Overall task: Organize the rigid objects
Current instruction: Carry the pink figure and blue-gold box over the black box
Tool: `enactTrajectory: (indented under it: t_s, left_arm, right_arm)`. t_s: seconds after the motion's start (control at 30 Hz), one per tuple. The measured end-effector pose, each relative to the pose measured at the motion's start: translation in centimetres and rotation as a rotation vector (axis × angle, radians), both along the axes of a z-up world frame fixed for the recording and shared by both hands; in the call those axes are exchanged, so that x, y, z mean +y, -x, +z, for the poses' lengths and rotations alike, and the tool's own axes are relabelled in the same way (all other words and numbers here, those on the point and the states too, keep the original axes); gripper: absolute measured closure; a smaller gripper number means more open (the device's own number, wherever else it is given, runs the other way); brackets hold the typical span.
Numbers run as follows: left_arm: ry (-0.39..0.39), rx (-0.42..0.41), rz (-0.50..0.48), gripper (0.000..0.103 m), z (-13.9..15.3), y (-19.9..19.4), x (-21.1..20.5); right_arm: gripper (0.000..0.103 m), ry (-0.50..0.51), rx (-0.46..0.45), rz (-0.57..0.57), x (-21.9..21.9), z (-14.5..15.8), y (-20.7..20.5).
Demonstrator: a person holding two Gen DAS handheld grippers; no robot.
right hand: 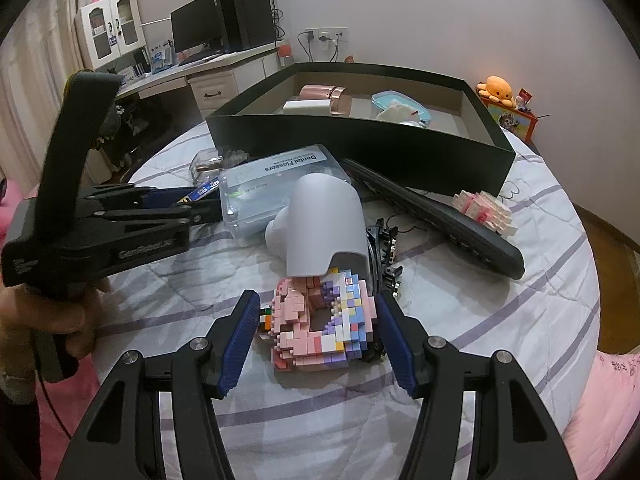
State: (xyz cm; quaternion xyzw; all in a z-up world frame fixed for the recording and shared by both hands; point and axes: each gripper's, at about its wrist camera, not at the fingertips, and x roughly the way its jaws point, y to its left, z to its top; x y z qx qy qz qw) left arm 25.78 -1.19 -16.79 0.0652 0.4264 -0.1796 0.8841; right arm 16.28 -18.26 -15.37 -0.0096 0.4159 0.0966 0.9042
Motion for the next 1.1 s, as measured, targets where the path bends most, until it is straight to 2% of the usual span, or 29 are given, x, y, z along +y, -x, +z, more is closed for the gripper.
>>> enactTrajectory:
  t_s: [0.03,0.13,0.27,0.47,0.7,0.9,1.1]
  left_arm:
    - [0.021,0.007,0.004,0.080,0.0,-0.1,0.2]
    - [0.070,0.028,0.024,0.088,0.2,0.3,0.8]
    - [0.105,0.031,0.065,0.088,0.5,1.8,1.6]
    - [0.116,0.020,0.100,0.088,1.2,4.1,2.1]
    - [0.126,-0.072,0.101,0.088,5.4,6.1,2.0]
    - [0.135,-0.143,0.082,0.088,8.8,4.9,0.7]
    - [0.133,-0.191,0.085,0.088,10.7,2.2,-1.2]
  right_arm:
    - [0.042,-0.001,0.000,0.002,0.0,0.0,0.0]
    - [0.042,-0.007,-0.006,0.011,0.0,0.4,0.3]
    - [0.042,-0.029,-0.011,0.015,-0.5,1.1,0.8]
    - [0.042,-0.041,-0.023,0.021,-0.9,1.8,1.6]
    - [0.042,-0.079,-0.069,0.031,-1.4,4.0,2.2]
    - [0.042,-0.084,-0.131,0.034,-2.0,6.7,0.8]
    - [0.042,-0.063,-0.209,0.018,-3.6,9.6,-3.1]
